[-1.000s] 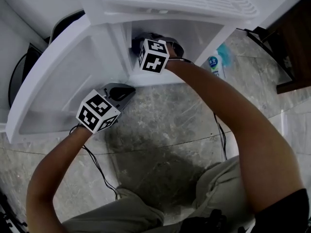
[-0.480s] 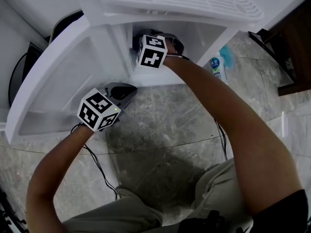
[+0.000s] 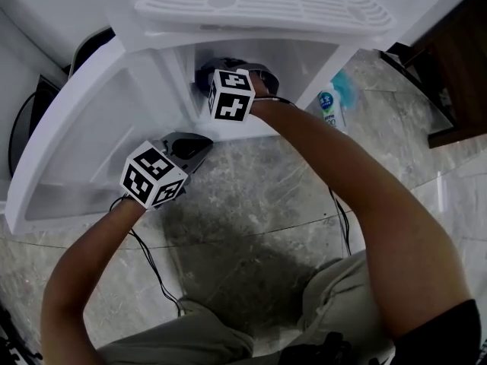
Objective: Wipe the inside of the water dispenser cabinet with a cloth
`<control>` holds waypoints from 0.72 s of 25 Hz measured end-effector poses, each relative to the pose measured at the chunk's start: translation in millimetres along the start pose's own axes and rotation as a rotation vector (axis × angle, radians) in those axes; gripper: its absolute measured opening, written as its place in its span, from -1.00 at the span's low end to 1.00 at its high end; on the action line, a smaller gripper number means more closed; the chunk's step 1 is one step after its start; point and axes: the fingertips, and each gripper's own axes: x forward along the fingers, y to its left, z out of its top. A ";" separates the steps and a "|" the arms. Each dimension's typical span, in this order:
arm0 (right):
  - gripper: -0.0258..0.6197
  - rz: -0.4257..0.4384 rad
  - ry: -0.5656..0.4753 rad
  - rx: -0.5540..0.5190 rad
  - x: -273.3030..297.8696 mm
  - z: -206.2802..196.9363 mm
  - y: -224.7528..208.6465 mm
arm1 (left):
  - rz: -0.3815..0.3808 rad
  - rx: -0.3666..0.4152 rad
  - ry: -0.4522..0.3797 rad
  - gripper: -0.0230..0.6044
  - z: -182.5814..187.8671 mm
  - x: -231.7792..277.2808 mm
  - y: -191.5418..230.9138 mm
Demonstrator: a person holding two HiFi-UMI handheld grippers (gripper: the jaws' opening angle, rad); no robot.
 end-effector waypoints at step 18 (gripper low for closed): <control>-0.61 0.055 -0.001 0.045 -3.3 -0.6 2.3 | 0.026 0.014 0.017 -0.90 1.0 -6.1 3.9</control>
